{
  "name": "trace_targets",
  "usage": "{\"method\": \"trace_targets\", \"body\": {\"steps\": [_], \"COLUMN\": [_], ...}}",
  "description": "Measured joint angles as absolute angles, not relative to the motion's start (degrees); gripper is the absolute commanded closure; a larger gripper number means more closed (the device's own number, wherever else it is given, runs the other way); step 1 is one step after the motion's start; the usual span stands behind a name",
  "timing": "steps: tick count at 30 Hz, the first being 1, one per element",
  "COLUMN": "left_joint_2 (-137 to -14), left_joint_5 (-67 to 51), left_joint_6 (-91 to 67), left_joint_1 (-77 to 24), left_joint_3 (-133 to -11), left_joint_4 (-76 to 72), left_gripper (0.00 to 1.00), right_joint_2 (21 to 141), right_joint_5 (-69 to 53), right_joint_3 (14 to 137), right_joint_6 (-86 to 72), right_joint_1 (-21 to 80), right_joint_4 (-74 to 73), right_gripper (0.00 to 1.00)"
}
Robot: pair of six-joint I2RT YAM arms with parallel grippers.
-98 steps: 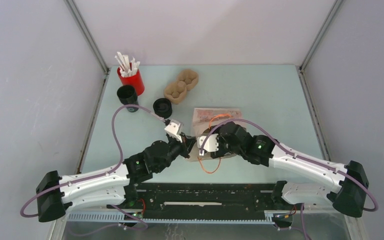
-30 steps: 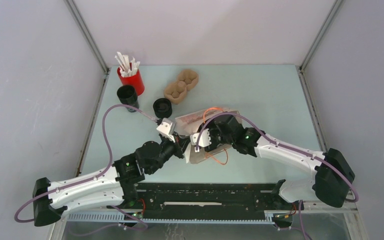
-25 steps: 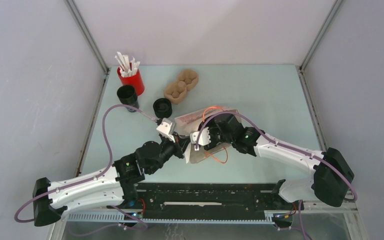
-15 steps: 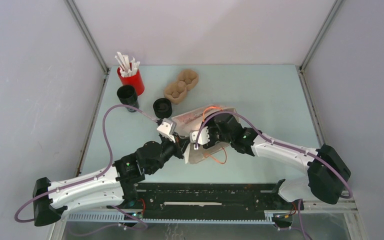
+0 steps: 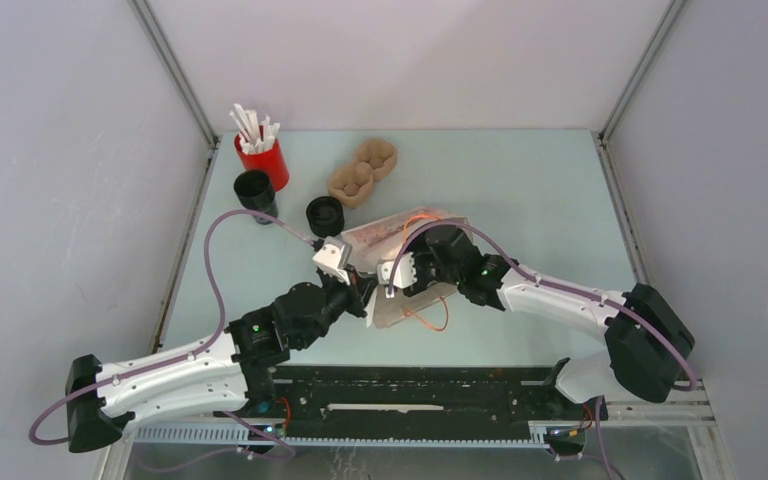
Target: Pack the takeout coffee
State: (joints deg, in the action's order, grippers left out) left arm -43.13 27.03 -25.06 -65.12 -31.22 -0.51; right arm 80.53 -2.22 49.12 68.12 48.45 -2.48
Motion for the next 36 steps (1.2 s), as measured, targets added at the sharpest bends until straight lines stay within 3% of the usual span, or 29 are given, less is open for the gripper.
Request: {"method": "trace_targets", "body": {"steps": [14, 17, 28, 32, 36], "left_joint_2": [-43.1, -43.2, -43.5, -43.5, -43.3], "left_joint_5": [27.9, 28.0, 28.4, 29.7, 30.8], "left_joint_6": [-25.1, -25.1, -25.1, -25.0, -25.0], "left_joint_1": [-65.1, -65.1, -65.1, -64.8, -64.7], "left_joint_3": [-31.2, -31.2, -31.2, -31.2, -31.3], "left_joint_4": [1.0, 1.1, 1.3, 2.0, 2.8], "left_gripper": [1.00, 1.00, 1.00, 1.00, 1.00], "right_joint_2": [82.3, 82.5, 83.0, 84.2, 84.6], "right_joint_5": [-2.8, -3.2, -2.3, 0.4, 2.8], "right_joint_3": [50.6, 51.2, 52.0, 52.2, 52.2], "right_joint_6": [67.5, 67.2, 66.3, 66.3, 65.7], "right_joint_1": [48.9, 48.9, 49.2, 49.9, 50.7], "right_joint_4": [-4.9, -5.8, -7.5, -5.6, -4.3], "right_gripper": [0.08, 0.08, 0.26, 0.26, 0.19]}}
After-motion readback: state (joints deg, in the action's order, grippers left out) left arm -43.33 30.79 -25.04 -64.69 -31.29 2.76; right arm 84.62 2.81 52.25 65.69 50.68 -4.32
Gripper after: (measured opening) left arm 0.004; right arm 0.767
